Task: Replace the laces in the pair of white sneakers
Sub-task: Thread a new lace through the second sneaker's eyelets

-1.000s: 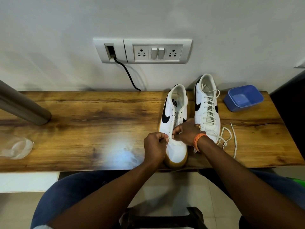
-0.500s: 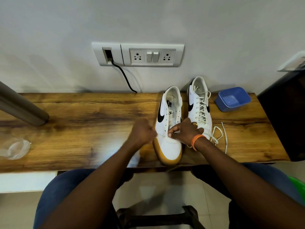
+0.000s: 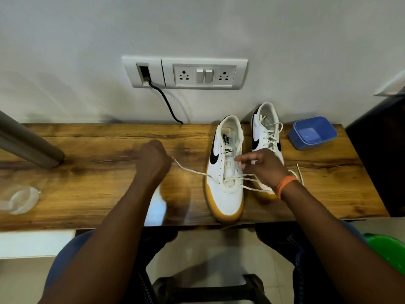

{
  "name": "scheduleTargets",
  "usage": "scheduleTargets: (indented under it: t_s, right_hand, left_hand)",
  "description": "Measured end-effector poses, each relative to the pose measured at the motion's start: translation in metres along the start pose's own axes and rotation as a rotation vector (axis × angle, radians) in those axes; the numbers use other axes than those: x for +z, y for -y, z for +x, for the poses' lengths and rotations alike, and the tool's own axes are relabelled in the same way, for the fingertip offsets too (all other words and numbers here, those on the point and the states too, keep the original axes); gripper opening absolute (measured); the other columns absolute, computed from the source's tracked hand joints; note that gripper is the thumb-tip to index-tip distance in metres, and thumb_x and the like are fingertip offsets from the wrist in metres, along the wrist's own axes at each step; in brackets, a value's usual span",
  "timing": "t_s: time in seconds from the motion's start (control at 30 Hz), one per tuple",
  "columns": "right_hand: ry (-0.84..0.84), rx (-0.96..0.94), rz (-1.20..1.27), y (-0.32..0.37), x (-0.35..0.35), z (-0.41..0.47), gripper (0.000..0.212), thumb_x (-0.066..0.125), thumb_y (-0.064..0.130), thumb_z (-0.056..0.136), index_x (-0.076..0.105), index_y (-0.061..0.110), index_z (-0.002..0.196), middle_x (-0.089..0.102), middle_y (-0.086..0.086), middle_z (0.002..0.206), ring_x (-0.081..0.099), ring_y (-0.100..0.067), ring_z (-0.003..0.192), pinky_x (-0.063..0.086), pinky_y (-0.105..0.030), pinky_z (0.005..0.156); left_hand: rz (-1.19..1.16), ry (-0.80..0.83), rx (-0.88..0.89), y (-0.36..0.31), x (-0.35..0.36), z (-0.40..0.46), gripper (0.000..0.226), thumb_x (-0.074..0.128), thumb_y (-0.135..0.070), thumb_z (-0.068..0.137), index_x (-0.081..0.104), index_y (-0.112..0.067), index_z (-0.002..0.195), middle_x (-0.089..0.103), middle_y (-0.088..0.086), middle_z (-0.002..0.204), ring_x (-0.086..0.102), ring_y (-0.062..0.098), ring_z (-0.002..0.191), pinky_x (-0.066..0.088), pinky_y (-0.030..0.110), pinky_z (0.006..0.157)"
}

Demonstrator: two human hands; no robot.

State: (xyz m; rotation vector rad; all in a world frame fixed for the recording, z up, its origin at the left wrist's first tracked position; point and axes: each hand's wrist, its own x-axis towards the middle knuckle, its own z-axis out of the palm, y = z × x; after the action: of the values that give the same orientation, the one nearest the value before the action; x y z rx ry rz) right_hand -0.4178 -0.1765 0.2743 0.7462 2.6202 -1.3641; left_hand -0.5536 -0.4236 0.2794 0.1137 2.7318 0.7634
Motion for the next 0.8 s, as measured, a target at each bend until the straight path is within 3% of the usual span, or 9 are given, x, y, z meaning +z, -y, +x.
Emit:
scheduleTargets:
  t_s: [0.1,0.17,0.2,0.27,0.33,0.43,0.57,0.73,0.8]
  right_hand:
    - [-0.202,-0.014,0.084,-0.006,-0.009,-0.002,0.014,0.068,0.005,0.086,0.076,0.015,0.088,0.072,-0.002,0.085,0.061,-0.006,0.073,0.045,-0.026,0.079]
    - [-0.197,0.017,-0.018,-0.005,-0.006,0.007,0.011,0.072,0.019,0.086,0.073,0.015,0.077,0.071,-0.003,0.076,0.058,-0.007,0.065,0.044,-0.026,0.073]
    - [-0.176,0.03,-0.102,-0.004,-0.003,0.013,0.022,0.073,0.029,0.086,0.071,0.011,0.072,0.07,-0.004,0.072,0.059,-0.011,0.064,0.045,-0.028,0.069]
    - [-0.133,0.045,-0.28,0.001,0.004,0.022,0.046,0.07,0.051,0.082,0.067,0.008,0.067,0.065,-0.006,0.065,0.061,-0.021,0.063,0.05,-0.034,0.063]
    - [-0.115,0.027,-0.399,0.004,0.009,0.025,0.054,0.067,0.064,0.078,0.058,0.013,0.059,0.057,-0.003,0.058,0.058,-0.021,0.059,0.046,-0.034,0.057]
    - [-0.099,0.019,-0.443,0.0,0.013,0.029,0.048,0.067,0.062,0.079,0.049,0.021,0.063,0.055,0.001,0.065,0.057,-0.022,0.066,0.044,-0.033,0.06]
    - [-0.055,0.004,-0.465,0.001,0.007,0.035,0.038,0.069,0.051,0.081,0.055,0.018,0.069,0.061,-0.003,0.075,0.061,-0.026,0.076,0.053,-0.04,0.072]
    - [-0.057,-0.007,-0.364,-0.004,0.005,0.033,0.032,0.071,0.045,0.079,0.054,0.021,0.066,0.06,0.001,0.071,0.061,-0.023,0.072,0.052,-0.038,0.07]
    - [-0.048,-0.001,-0.343,-0.004,0.004,0.033,0.033,0.072,0.044,0.078,0.053,0.021,0.064,0.059,0.002,0.069,0.061,-0.023,0.071,0.051,-0.037,0.068]
  left_hand:
    - [-0.156,0.367,-0.167,-0.025,0.029,-0.028,0.04,0.067,-0.039,0.091,0.061,-0.003,0.077,0.069,0.013,0.068,0.064,0.024,0.044,0.049,0.025,0.039]
    - [-0.33,0.548,-0.252,-0.041,0.054,-0.047,0.048,0.065,-0.043,0.092,0.062,0.003,0.079,0.066,0.018,0.068,0.06,0.024,0.04,0.044,0.022,0.034]
    - [-0.403,0.564,-0.254,-0.044,0.068,-0.053,0.048,0.065,-0.042,0.092,0.062,0.004,0.082,0.065,0.02,0.07,0.06,0.024,0.04,0.045,0.023,0.035]
    - [-0.53,0.509,-0.279,-0.045,0.087,-0.054,0.043,0.065,-0.038,0.093,0.058,0.003,0.088,0.061,0.018,0.074,0.062,0.024,0.042,0.046,0.026,0.036]
    - [-0.615,0.441,-0.336,-0.043,0.096,-0.05,0.038,0.064,-0.034,0.094,0.055,0.003,0.095,0.057,0.016,0.078,0.06,0.023,0.042,0.045,0.025,0.037]
    - [-0.631,0.425,-0.35,-0.043,0.096,-0.046,0.025,0.062,-0.02,0.095,0.054,0.003,0.093,0.056,0.017,0.077,0.056,0.022,0.043,0.043,0.023,0.037]
    - [-0.741,0.372,-0.32,-0.054,0.07,-0.037,0.014,0.056,-0.009,0.098,0.059,-0.004,0.086,0.055,0.011,0.067,0.052,0.016,0.041,0.042,0.021,0.037]
    - [-0.912,-0.049,-0.304,-0.039,0.025,0.007,0.022,0.054,-0.02,0.101,0.058,-0.011,0.081,0.052,0.007,0.069,0.047,0.011,0.042,0.04,0.02,0.042]
    - [-0.869,-0.008,-0.313,-0.035,0.025,0.007,0.026,0.052,-0.029,0.101,0.058,-0.008,0.087,0.052,0.01,0.069,0.05,0.014,0.043,0.043,0.022,0.043]
